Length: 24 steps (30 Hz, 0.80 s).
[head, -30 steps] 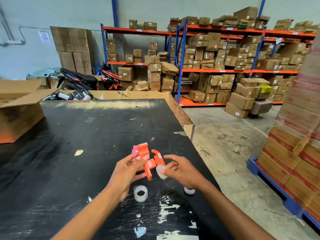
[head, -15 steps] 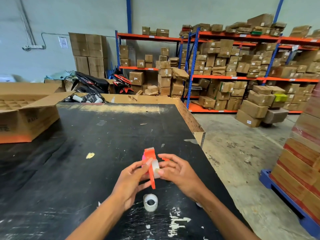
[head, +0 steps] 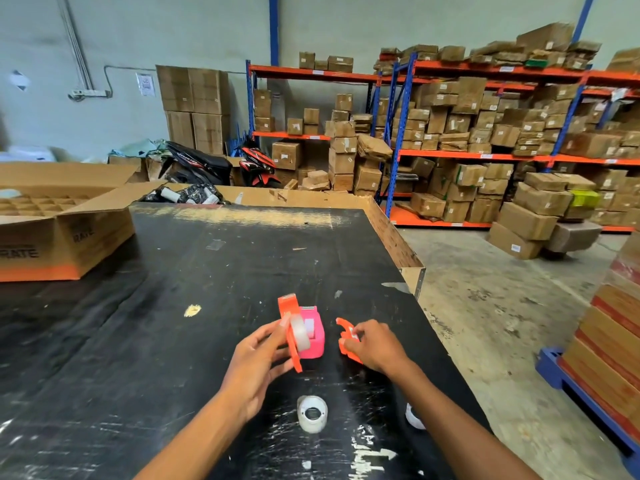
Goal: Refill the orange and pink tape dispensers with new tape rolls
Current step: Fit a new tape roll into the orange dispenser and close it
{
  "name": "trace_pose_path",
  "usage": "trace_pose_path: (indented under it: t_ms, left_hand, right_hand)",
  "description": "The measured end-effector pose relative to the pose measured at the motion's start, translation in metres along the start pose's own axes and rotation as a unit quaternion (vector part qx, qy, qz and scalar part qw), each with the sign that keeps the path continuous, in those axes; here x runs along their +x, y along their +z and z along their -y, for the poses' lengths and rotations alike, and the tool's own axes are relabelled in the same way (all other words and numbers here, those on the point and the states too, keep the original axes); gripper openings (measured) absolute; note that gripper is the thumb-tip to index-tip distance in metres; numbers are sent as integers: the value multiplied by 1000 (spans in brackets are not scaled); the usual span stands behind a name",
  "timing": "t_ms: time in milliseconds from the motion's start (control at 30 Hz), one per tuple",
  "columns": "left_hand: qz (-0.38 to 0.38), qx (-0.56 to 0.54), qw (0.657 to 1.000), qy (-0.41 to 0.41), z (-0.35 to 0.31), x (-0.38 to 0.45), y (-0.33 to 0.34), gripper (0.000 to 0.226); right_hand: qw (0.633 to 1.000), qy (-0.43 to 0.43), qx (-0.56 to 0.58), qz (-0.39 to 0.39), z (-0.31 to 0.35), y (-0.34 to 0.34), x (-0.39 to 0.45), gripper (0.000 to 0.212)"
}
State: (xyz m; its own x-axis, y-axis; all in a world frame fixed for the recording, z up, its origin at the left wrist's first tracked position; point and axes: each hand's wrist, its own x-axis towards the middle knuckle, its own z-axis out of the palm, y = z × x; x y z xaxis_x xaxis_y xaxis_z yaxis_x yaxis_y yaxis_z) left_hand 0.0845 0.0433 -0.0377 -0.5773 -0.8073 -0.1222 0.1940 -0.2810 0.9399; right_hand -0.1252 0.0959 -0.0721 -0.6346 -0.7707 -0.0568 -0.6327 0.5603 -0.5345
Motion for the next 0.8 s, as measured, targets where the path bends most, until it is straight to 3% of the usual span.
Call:
trace_pose_path:
  t_ms: [133,233,300,400,567,800]
  left_hand:
    - [-1,13,1000,3,2,3,-2,24]
    - [-2,14,1000,7,3,7,-2,24]
    - [1,13,1000,14,2,8,-1,24]
    - [5,7,1000,21,2,9,4,28]
    - [16,0,1000,25,7,6,15,35]
    - [9,1,999,52,5,-2,25,35]
  right_hand:
    - [999,-11,-37,-16,11,8,-2,33]
    - [984,8,180,2,21,-4,-15,20]
    - [932,-16,361,32,31,-17,-31,17]
    - [870,-80,483,68,45,-30,-59,27]
    - [838,-101,535,42,55,-27,-86,29]
    - [853,-104,511,-11,49,-25,-97,28]
